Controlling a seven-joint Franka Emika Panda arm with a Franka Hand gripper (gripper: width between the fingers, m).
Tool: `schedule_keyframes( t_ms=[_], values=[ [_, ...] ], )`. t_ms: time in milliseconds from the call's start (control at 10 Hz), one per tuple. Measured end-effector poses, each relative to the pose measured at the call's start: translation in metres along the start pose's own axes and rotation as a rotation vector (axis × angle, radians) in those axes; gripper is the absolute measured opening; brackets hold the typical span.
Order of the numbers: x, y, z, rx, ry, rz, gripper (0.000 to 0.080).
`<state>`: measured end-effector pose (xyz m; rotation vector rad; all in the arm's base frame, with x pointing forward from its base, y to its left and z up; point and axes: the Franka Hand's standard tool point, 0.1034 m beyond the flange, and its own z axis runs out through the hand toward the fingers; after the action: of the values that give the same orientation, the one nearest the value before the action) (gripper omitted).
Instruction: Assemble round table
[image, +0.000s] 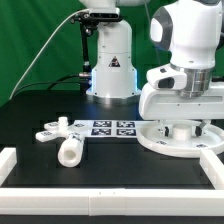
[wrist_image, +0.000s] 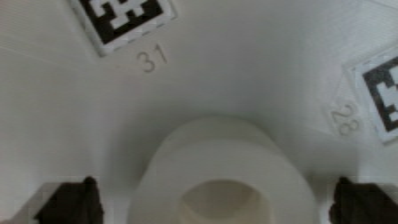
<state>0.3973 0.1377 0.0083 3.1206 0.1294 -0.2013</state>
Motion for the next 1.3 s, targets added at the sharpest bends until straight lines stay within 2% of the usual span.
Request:
schedule_keyframes(
  t_ms=[100, 200, 300, 500, 700, 900, 1100, 1300],
  values=[
    [0.0, 0.0, 0.0, 0.0, 0.0, 0.0, 0.0632],
    [0.0, 0.0, 0.0, 0.0, 0.0, 0.0, 0.0459],
    [0.0, 0.0, 0.0, 0.0, 0.001, 0.0, 0.0404],
    [0.002, 0.005, -0.003, 0.0, -0.003, -0.035, 0.0404],
    [0.02, 0.041, -0.03, 0.003, -0.018, -0.131, 0.0404],
    [0.045, 0.064, -0.05, 0.008, 0.005, -0.184, 0.0404],
    [0.065, 0.07, -0.06, 0.005, 0.033, -0.226, 0.0406],
    [0.06, 0.069, -0.055, 0.006, 0.025, -0.224, 0.0406]
  ],
)
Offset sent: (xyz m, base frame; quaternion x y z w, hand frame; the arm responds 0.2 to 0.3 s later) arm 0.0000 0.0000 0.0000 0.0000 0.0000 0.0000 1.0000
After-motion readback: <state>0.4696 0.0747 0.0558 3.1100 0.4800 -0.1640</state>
